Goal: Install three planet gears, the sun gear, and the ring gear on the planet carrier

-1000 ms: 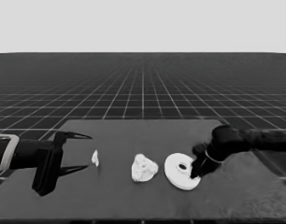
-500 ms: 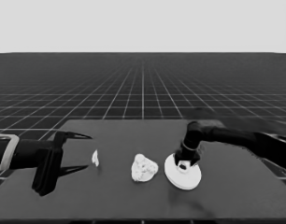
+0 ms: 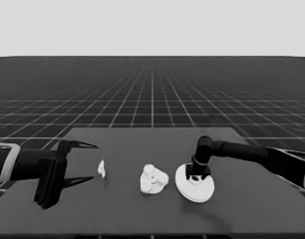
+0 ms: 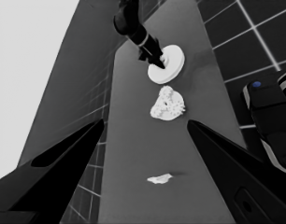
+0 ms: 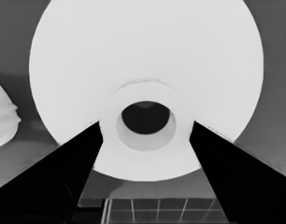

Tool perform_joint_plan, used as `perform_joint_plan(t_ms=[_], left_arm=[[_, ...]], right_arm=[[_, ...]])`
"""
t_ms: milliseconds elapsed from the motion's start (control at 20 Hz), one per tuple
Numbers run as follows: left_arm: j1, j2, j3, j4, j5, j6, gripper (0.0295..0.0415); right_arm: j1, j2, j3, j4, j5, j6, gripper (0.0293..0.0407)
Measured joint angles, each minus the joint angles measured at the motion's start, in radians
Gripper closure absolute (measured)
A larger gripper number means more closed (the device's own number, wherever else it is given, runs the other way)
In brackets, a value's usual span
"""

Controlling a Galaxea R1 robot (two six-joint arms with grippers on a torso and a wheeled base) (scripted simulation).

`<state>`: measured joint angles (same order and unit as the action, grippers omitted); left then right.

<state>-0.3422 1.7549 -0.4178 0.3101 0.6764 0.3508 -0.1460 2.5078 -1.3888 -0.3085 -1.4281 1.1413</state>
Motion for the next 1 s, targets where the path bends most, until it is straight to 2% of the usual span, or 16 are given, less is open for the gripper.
perform_joint_plan(t_ms=[400, 450, 550, 650, 900, 950, 1000], left_arm=[[0.000, 0.000, 0.000, 0.000, 0.000, 0.000, 0.0326], [0.000, 0.000, 0.000, 0.000, 0.000, 0.000, 0.0326], [0.000, 0.000, 0.000, 0.000, 0.000, 0.000, 0.0326], [0.000, 0.000, 0.000, 0.000, 0.000, 0.000, 0.0326], [0.000, 0.000, 0.000, 0.000, 0.000, 0.000, 0.0326], [0.000, 0.000, 0.000, 0.000, 0.000, 0.000, 0.0326], [0.000, 0.000, 0.000, 0.000, 0.000, 0.000, 0.0326]], right_arm=[[0.000, 0.000, 0.000, 0.000, 0.000, 0.000, 0.0351], [0.068, -0.025, 0.066, 0.068, -0.046, 0.029, 0.0351], [0.163, -0.039, 0.103, 0.144, -0.081, 0.046, 0.0351], [0.194, -0.040, 0.107, 0.172, -0.091, 0.048, 0.0351], [0.208, -0.041, 0.107, 0.187, -0.097, 0.047, 0.0351], [0.196, 0.113, 0.041, 0.165, -0.112, 0.207, 0.0351], [0.186, 0.292, -0.038, 0.157, -0.117, 0.267, 0.0351]])
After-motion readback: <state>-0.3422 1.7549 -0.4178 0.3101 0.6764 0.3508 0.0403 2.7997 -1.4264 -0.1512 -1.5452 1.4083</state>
